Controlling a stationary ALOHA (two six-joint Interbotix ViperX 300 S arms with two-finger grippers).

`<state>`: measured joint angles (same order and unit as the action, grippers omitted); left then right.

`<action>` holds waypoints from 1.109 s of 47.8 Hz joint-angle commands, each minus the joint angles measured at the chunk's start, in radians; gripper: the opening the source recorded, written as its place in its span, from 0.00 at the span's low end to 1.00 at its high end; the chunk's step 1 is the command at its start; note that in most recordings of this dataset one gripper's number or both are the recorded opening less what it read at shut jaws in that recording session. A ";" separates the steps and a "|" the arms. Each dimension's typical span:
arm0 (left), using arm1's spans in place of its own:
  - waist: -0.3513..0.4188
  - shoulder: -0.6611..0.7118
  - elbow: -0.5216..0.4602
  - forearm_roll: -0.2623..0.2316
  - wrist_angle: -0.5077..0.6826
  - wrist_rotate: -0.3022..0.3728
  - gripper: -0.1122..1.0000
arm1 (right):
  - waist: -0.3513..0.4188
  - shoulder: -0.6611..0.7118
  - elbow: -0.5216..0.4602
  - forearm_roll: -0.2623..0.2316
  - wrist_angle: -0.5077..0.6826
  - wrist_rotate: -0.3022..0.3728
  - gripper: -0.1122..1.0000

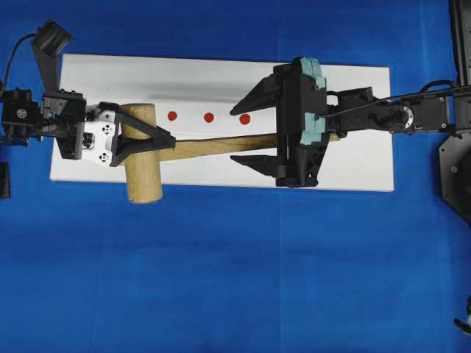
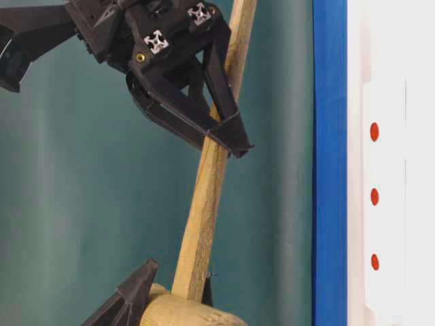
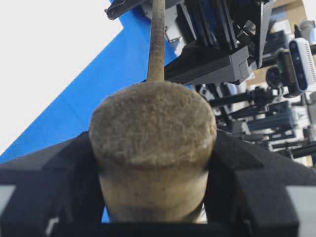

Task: Hit the mark with a hammer.

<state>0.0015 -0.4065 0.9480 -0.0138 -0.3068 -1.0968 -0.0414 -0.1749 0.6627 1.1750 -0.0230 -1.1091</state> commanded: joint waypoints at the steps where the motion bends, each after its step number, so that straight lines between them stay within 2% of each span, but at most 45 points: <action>1: -0.003 -0.009 -0.034 0.000 -0.012 -0.002 0.49 | 0.003 -0.012 -0.020 -0.009 -0.006 -0.003 0.89; 4: -0.003 -0.009 -0.032 0.000 -0.009 -0.003 0.49 | 0.005 -0.011 -0.021 -0.023 -0.012 -0.003 0.87; 6: -0.003 -0.009 -0.032 0.000 -0.009 -0.003 0.49 | 0.005 -0.009 -0.021 -0.032 -0.014 -0.003 0.81; 9: -0.005 -0.012 -0.032 0.000 -0.008 -0.005 0.49 | 0.005 -0.006 -0.025 -0.048 -0.009 -0.003 0.67; 14: -0.005 -0.012 -0.032 0.000 -0.008 0.012 0.49 | 0.012 -0.005 -0.025 -0.069 -0.006 -0.005 0.37; 17: -0.005 -0.012 -0.032 0.002 -0.008 0.018 0.49 | 0.017 -0.003 -0.025 -0.080 -0.006 -0.003 0.23; 19: -0.003 -0.009 -0.032 0.002 -0.008 0.018 0.49 | 0.018 -0.005 -0.025 -0.081 -0.006 -0.003 0.18; 27: -0.003 -0.012 -0.032 0.005 -0.008 0.025 0.49 | 0.020 -0.003 -0.025 -0.083 -0.006 -0.003 0.17; 38: -0.005 -0.018 -0.026 0.006 -0.008 0.069 0.49 | 0.020 -0.005 -0.025 -0.083 -0.006 -0.003 0.17; 51: -0.005 -0.021 -0.025 0.006 -0.006 0.066 0.50 | 0.020 -0.005 -0.025 -0.081 -0.006 0.006 0.17; 53: -0.003 -0.021 -0.023 0.006 -0.008 0.066 0.54 | 0.020 -0.003 -0.025 -0.081 -0.006 0.009 0.17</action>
<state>0.0000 -0.4080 0.9480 -0.0107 -0.3068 -1.0339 -0.0199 -0.1687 0.6627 1.0937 -0.0261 -1.1106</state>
